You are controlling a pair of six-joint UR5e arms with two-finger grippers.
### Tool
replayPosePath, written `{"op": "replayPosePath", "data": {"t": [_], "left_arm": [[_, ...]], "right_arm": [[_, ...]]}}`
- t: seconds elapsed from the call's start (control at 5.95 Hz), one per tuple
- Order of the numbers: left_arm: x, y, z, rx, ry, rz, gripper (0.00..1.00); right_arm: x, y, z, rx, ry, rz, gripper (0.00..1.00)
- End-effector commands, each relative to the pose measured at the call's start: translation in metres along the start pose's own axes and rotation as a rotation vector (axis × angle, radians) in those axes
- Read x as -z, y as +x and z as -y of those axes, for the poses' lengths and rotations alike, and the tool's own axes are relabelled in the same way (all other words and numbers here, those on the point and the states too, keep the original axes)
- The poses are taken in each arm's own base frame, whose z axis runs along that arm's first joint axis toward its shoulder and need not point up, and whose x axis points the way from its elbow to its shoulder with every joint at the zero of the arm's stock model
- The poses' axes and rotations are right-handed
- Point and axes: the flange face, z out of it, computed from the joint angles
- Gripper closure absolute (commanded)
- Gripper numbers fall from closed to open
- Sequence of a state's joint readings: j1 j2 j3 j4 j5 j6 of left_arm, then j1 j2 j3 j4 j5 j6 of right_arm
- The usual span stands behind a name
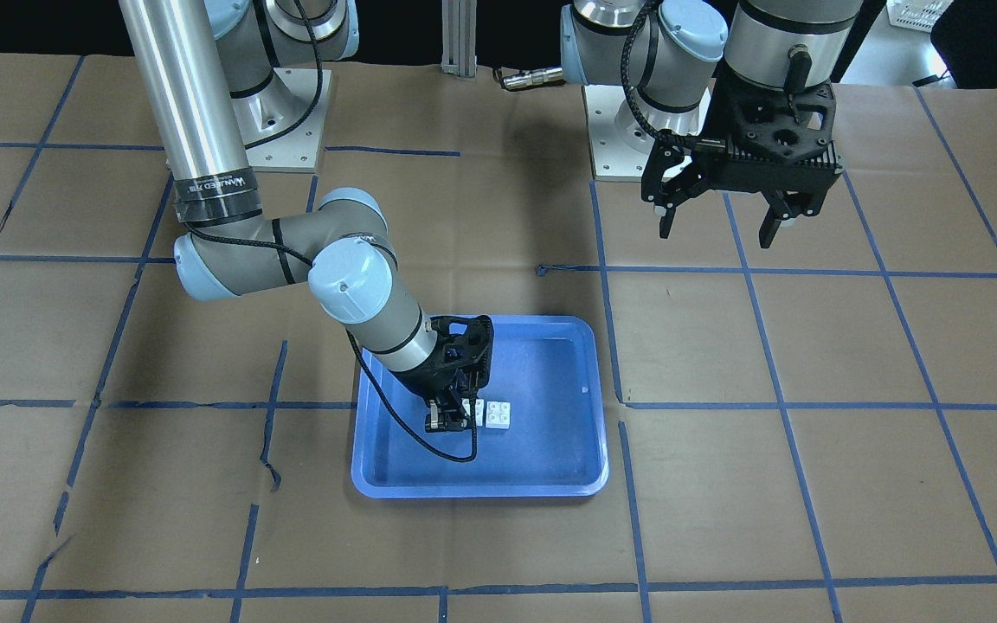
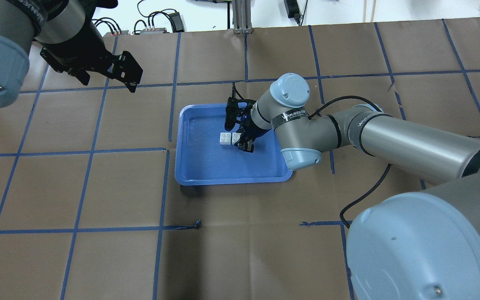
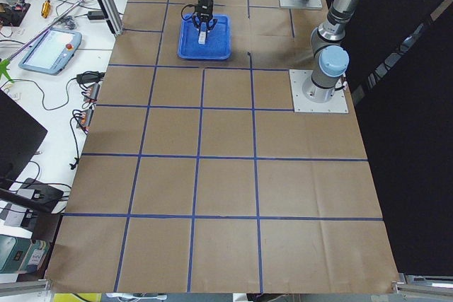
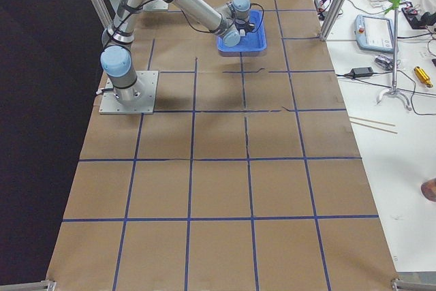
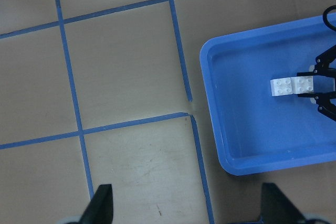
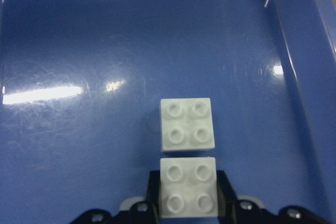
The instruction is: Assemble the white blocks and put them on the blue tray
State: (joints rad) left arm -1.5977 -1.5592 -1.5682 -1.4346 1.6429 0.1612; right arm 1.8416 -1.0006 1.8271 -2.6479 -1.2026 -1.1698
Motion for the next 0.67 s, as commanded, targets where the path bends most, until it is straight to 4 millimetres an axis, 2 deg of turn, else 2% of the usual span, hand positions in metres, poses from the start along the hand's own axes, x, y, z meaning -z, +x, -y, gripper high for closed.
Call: {"op": "replayPosePath", "data": {"t": [0.0, 0.5], "left_arm": [[-0.0061, 0.0011, 0.0041, -0.003, -0.006, -0.003, 0.01], [-0.0012, 0.0019, 0.0015, -0.002, 0.002, -0.002, 0.01]], "right_arm": [[-0.0011, -0.0003, -0.0001, -0.001, 0.0, 0.001, 0.77], [-0.0019, -0.0014, -0.0001, -0.005, -0.004, 0.003, 0.77]]}}
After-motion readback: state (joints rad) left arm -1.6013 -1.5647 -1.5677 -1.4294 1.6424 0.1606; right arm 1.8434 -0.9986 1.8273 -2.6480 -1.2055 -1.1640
